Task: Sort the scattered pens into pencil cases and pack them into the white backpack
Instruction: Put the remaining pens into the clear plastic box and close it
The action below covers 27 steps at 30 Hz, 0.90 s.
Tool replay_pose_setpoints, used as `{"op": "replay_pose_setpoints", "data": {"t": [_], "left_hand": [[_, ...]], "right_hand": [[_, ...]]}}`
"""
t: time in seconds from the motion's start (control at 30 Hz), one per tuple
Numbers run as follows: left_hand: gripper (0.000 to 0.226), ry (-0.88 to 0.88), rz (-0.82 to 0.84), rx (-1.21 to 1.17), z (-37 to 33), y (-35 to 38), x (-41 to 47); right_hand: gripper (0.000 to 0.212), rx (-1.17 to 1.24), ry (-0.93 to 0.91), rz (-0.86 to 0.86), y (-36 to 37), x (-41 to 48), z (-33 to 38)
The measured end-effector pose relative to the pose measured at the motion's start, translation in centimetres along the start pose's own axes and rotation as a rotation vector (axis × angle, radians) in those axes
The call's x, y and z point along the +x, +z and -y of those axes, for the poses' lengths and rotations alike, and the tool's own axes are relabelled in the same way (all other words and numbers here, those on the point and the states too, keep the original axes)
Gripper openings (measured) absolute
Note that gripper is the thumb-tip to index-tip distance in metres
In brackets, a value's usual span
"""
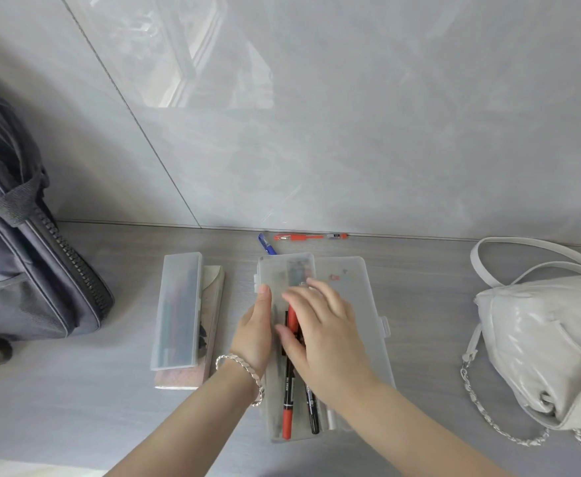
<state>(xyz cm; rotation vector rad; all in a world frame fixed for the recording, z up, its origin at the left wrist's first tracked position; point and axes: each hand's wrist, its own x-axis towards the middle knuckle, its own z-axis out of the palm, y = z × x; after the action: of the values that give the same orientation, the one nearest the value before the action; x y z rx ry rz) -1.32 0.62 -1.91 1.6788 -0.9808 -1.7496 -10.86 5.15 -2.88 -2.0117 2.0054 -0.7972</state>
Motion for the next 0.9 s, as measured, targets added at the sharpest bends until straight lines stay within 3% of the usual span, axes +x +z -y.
{"op": "replay_pose_setpoints", "data": {"t": [0.27,0.4,0.47,0.57,0.63,0.77,0.9], "left_hand": [[0.037,-0.034,0.112,-0.003,0.7,-0.1,0.8],[0.037,-0.028,0.031,0.038,1.3,-0.2,1.6],[0.040,-0.023,-0.027,0.108,1.1,-0.3,2.1],[0.049,-0.022,-0.085,0.160,0.3,-0.8,3.3],[0.042,-0.033,-0.079,0.188,-0.1,-1.4,4.2],[0.031,-0.023,-0.062,0.234,-0.1,-2.8,5.6],[0.033,-0.052,-0.108,0.205,0.6,-4.7,6.5]], "right_hand": [[0.069,-0.013,-0.145,0.364,-0.9,0.7,-1.1],[0.084,0.060,-0.113,0.587,-2.1,1.9,-0.8],[0.076,0.184,-0.088,0.520,-2.5,2.6,-0.7],[0.040,0.297,-0.043,0.236,-2.0,5.3,-2.1],[0.023,0.284,0.075,0.109,-1.0,8.4,-4.3],[0.029,0.095,0.279,0.270,2.6,14.5,-9.1],[0.029,-0.282,0.129,0.527,6.5,16.8,-10.6]]}}
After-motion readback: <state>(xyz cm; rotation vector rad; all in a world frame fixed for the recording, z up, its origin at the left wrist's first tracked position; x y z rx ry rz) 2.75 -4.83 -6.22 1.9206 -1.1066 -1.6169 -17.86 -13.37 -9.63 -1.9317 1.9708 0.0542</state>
